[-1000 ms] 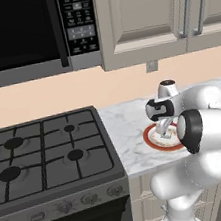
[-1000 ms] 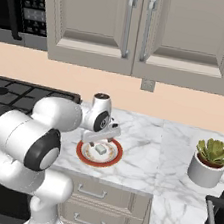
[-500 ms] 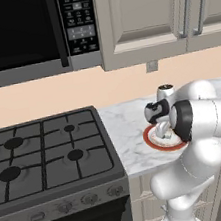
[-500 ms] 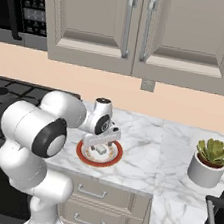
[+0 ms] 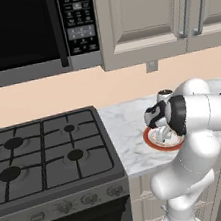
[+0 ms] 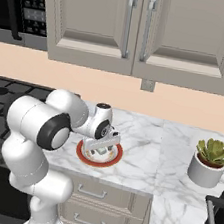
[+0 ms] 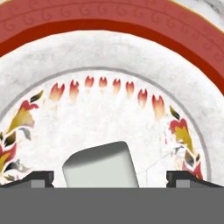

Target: Pick up the marshmallow and place it in the cup of hot chocolate on the dining counter.

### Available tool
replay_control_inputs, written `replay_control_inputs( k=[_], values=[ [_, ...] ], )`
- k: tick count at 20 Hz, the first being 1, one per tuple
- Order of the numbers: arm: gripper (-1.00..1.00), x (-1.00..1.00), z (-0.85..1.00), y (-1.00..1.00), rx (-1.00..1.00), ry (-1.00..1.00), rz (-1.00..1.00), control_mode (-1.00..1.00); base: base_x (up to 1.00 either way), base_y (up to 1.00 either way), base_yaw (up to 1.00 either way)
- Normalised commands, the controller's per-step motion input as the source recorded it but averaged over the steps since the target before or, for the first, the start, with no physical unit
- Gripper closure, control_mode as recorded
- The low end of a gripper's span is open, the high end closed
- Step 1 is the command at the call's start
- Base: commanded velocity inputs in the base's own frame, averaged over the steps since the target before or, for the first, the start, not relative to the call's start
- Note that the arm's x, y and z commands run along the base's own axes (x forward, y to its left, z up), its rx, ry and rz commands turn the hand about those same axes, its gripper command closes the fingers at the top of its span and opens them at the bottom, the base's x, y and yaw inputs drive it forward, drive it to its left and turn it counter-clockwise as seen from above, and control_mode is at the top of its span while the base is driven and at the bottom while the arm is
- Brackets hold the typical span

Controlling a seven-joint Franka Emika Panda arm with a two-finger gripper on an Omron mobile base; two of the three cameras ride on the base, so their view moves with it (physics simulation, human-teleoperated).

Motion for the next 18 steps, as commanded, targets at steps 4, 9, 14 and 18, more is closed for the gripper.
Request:
replay_control_inputs(
  k=[4,9,14,18],
  values=[
    [-1.00,0.00,-0.39,0.00,0.00,0.00,0.01,-1.00,0.00,0.00,0.00],
    [-1.00,0.00,-0.35,0.00,0.00,0.07,0.00,-1.00,0.00,0.00,0.00],
    [-1.00,0.00,-0.50,-0.02,0.00,0.05,0.00,-1.00,0.00,0.00,0.00],
    [1.00,0.00,-0.77,-0.01,-0.01,0.10,0.00,-1.00,0.00,0.00,0.00]
  ],
)
